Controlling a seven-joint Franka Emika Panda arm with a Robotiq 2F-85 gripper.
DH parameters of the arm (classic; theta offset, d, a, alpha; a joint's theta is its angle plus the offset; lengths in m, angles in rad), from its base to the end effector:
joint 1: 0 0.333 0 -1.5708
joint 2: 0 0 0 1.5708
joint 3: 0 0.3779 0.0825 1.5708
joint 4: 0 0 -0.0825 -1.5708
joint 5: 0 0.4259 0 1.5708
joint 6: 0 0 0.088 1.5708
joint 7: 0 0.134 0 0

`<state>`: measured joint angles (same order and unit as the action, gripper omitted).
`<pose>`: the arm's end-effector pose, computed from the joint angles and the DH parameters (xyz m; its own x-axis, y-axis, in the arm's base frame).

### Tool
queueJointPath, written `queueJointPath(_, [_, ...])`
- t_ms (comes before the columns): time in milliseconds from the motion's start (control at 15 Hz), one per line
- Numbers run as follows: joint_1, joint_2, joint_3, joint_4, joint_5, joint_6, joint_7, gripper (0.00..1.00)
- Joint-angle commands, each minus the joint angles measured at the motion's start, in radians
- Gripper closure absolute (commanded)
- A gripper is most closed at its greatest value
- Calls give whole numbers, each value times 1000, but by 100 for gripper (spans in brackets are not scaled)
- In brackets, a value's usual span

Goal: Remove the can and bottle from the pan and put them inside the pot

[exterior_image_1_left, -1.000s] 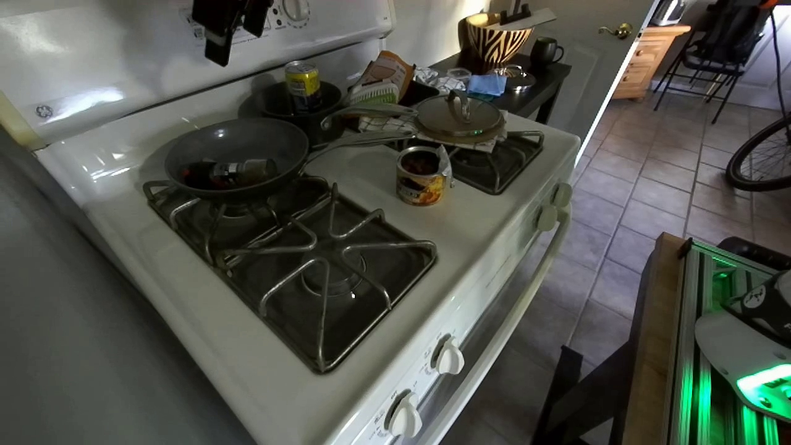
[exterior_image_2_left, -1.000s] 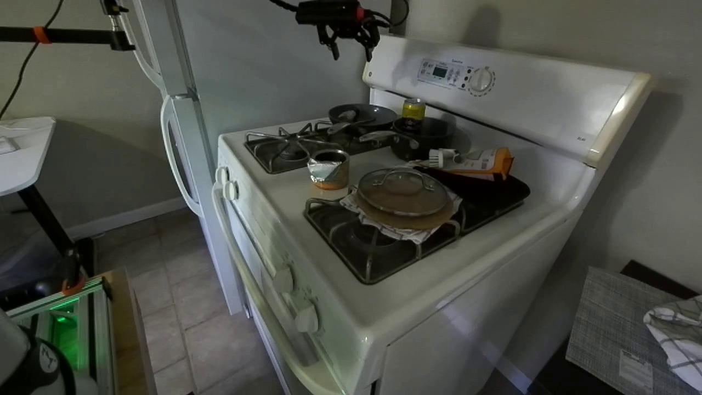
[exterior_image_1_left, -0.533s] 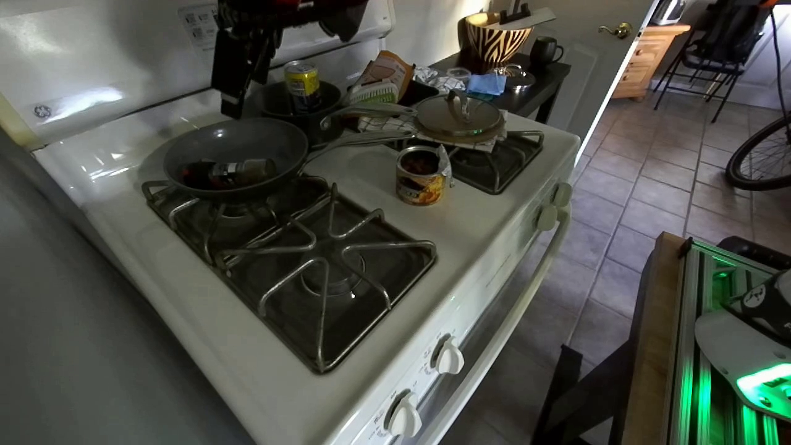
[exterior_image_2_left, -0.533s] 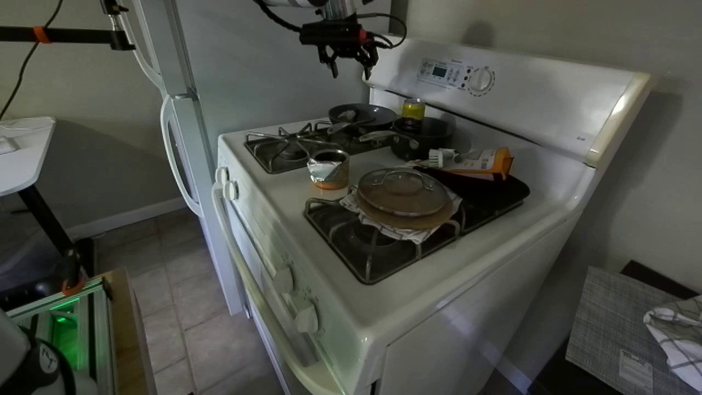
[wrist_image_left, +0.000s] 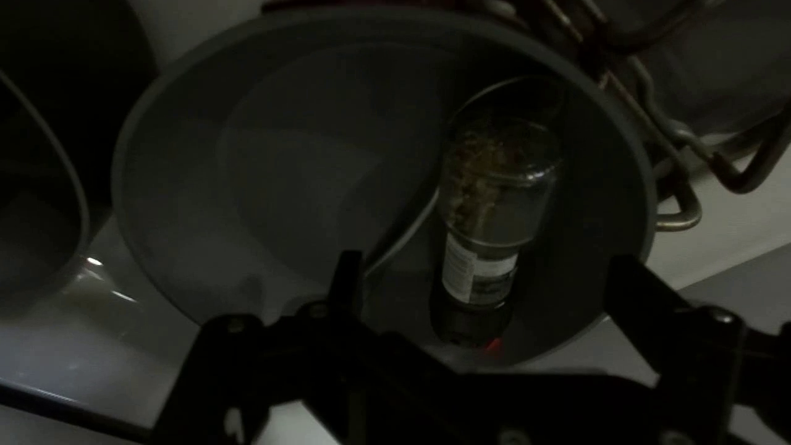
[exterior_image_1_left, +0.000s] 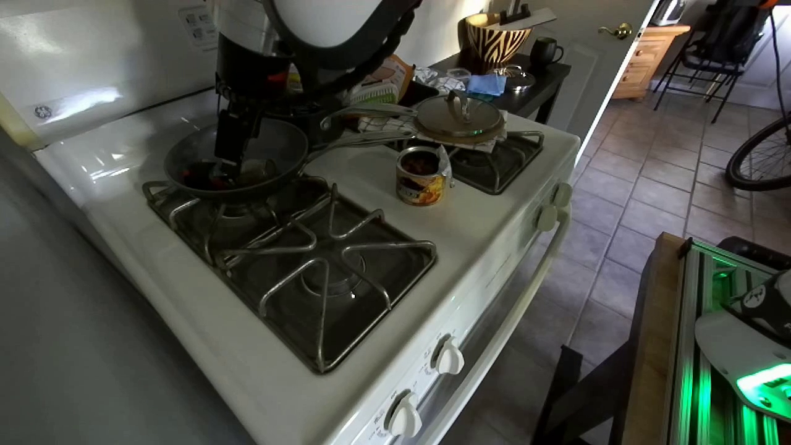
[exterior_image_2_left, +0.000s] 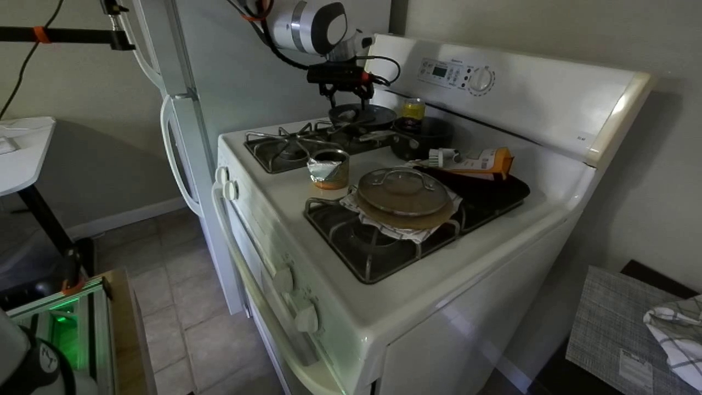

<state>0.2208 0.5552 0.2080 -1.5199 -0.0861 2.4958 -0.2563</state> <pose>0.7557 0.3093 0.3982 0.6927 0.5904 0.4144 0.6208 -0.7805 0.0743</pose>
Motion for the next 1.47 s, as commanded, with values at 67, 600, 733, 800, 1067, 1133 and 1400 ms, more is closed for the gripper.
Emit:
queueJointPath(67, [16,47,1,64,-11,-10,-14,2])
queueJointPath(600, [24,83,-24,92,-29,-17,9,29])
queueJointPath(733, [27,88,-28,96,-33,-30,11,29])
queueJointPath(800, [26,92,-28,99,-33,-39,9,28])
queueJointPath(1067, [30,98,-31,111,-39,-100,6,53])
queueJointPath(1133, [32,99,-32,115,-42,-111,7,59])
queueJointPath(1400, [33,72,-34,132,-40,-141,23,77])
